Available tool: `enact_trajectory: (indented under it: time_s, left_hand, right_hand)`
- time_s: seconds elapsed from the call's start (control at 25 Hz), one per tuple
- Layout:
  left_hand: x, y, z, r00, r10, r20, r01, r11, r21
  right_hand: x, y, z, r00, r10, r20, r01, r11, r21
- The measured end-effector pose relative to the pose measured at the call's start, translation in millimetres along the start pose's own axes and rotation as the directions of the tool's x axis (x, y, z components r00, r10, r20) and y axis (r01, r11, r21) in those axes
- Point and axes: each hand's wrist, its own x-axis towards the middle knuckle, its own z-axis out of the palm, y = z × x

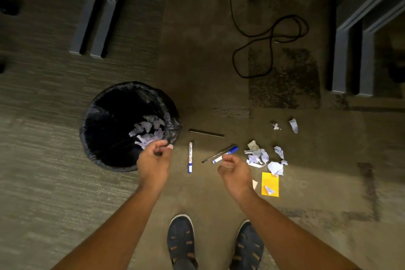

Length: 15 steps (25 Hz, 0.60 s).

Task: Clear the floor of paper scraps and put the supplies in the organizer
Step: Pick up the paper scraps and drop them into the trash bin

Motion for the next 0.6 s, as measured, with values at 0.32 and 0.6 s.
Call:
enact_trajectory:
  time_s: [0.32,0.6]
  left_hand:
    - [-31,-51,161,0.921,0.030,0.388,-0.201,0.890,0.409]
    - [-4,-81,311,0.706,0.030,0.708,-0.537,0.674,0.507]
  right_hand:
    - [78,118,-114,0.992,0.043,-0.121,-0.085,0.929,-0.361]
    - [192,190,-161,0.975,0.166,-0.150,-0.219,0.839,-0.498]
